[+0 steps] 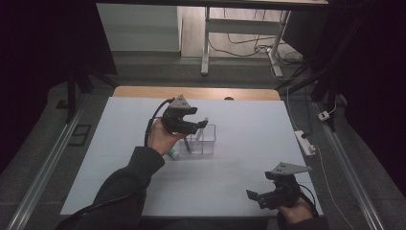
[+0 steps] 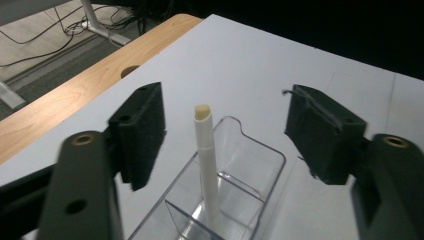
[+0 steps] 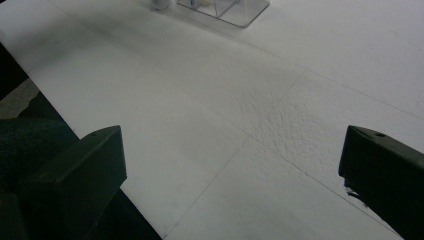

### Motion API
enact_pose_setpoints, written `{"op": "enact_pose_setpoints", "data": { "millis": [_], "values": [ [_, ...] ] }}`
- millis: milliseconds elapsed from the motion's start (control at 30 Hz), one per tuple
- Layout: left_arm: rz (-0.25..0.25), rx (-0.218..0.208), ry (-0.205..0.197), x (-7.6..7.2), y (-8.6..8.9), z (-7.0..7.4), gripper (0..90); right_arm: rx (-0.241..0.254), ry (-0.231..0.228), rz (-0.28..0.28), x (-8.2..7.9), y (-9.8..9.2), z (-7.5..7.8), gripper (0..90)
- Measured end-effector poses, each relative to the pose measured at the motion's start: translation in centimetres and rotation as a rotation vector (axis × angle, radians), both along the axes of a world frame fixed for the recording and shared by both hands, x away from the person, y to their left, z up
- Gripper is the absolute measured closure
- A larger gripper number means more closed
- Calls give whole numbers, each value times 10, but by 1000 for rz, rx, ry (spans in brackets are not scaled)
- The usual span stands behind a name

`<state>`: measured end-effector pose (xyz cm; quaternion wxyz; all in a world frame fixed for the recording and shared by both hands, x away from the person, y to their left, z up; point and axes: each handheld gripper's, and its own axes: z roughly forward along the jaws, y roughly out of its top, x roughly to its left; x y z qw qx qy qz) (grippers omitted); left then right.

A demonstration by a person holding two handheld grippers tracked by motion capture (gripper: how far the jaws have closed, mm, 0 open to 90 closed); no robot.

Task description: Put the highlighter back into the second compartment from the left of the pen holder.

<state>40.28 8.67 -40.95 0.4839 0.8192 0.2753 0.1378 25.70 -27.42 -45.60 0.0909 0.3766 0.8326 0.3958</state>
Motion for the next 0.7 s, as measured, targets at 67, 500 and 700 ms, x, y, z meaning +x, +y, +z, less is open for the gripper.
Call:
{"op": "enact_pose_setpoints", "data": {
  "millis": [67, 500, 700],
  "values": [
    [0, 17, -2, -4, 4, 2, 192, -3, -3, 0, 0, 0, 0, 0],
    [44, -2, 139, -41, 52, 2, 1, -2, 1, -4, 0, 0, 0, 0],
    [53, -31, 163, -72, 85, -7, 0, -1, 3, -4, 0, 0, 0, 0]
  ]
}}
